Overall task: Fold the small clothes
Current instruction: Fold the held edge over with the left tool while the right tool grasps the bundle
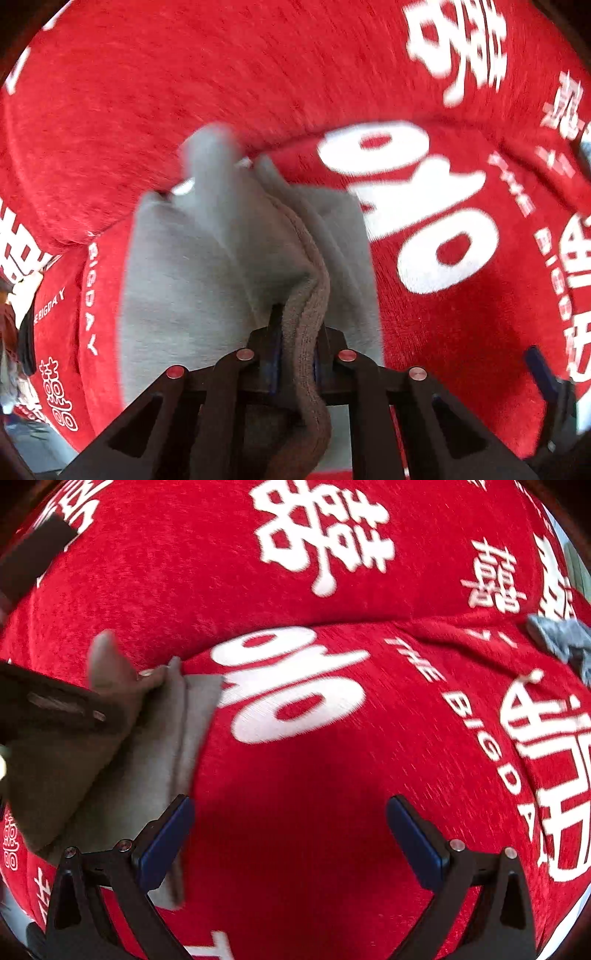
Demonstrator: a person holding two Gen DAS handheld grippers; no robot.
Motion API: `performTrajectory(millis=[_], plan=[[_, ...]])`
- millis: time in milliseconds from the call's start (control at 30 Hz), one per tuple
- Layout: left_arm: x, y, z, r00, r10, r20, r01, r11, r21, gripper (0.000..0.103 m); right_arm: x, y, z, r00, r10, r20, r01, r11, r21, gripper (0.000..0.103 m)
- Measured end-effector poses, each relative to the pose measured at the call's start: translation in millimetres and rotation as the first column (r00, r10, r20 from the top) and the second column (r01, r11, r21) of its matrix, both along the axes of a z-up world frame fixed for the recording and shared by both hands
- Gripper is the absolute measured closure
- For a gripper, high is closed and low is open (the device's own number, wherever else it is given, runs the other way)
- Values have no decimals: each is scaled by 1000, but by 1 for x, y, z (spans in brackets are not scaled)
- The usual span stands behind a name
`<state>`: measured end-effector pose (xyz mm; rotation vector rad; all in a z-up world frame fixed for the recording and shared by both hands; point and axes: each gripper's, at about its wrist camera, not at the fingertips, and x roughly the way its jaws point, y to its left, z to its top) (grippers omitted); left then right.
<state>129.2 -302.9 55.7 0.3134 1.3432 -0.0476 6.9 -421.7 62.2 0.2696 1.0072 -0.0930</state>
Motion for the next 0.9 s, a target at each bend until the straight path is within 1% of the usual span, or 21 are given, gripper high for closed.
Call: performTrajectory(millis=[33, 67, 100, 133, 167, 200, 233, 267, 333, 400, 433, 500, 533, 567, 600, 700, 767, 800, 833, 867, 900], plan=[[0, -3, -6, 1000, -1, 6, 1, 1000, 9, 89, -2, -3, -3, 1000, -6, -7, 6, 1000, 5, 0], [-3, -6, -8, 999, -12, 35, 12, 1000, 20, 89, -3, -7, -6, 1000, -12, -14, 12, 1000, 8, 0], [-6, -10, -7, 998, -31, 60, 29, 999, 30, 86, -5, -9, -9, 1000, -16, -19, 16, 1000, 12, 0], [-9, -11, -6, 997, -45, 58, 43, 999, 26, 66, -8, -13, -13, 1000, -20, -22, 21, 999, 25, 0], [-11, -13, -3, 997, -65, 49, 65, 998, 2, 53, -9, -14, -13, 1000, -20, -20, 21, 999, 28, 0], [-13, -13, 2, 995, -95, 39, 96, 995, -38, 32, -9, -14, -13, 1000, -20, -20, 20, 999, 27, 0], [-16, -11, 11, 993, -106, 46, 109, 992, -63, 30, -10, -13, -12, 1000, -19, -19, 19, 999, 29, 0], [-19, -6, 21, 992, -105, 66, 110, 991, -74, 30, -10, -13, -12, 1000, -19, -19, 19, 999, 29, 0], [-27, 11, 47, 990, -107, 93, 119, 983, -138, 30, -12, -11, -7, 1000, -9, -2, 9, 999, 44, 0], [-37, 43, 74, 988, -81, 128, 110, 965, -239, 30, -13, -9, 0, 1000, 3, 17, -4, 998, 67, 0], [-42, 60, 81, 988, -62, 145, 98, 961, -258, 26, -14, -8, 2, 1000, 8, 25, -10, 997, 78, 0], [-52, 95, 89, 980, -10, 201, 61, 967, -249, 14, -15, -6, 9, 999, 23, 45, -29, 993, 118, 0], [-60, 115, 90, 970, 28, 243, 27, 975, -219, 14, -15, -5, 12, 998, 33, 56, -41, 988, 147, 0], [-67, 131, 88, 963, 53, 265, 1, 980, -198, 14, -14, 0, 18, 996, 55, 74, -71, 973, 221, 0], [-74, 146, 86, 962, 67, 266, -15, 981, -195, 14, -14, 0, 18, 996, 55, 74, -71, 973, 221, 0], [-92, 180, 71, 964, 108, 243, -58, 977, -206, 14, -12, 10, 27, 991, 82, 103, -112, 933, 343, 0], [-112, 192, 63, 962, 98, 256, -43, 976, -215, 14, -10, 20, 32, 988, 101, 115, -140, 903, 407, 0], [-124, 193, 57, 962, 68, 266, -12, 979, -205, 14, -11, 28, 36, 986, 111, 125, -153, 896, 416, 0], [-132, 191, 53, 961, 42, 272, 11, 982, -188, 14, -11, 36, 40, 983, 122, 137, -168, 901, 401, 0], [-139, 188, 46, 961, 8, 276, 38, 986, -162, 14, -10, 49, 44, 979, 137, 151, -182, 919, 348, 0], [-145, 183, 38, 960, -33, 279, 72, 989, -132, 14, -10, 49, 44, 979, 137, 151, -182, 919, 348, 0]])
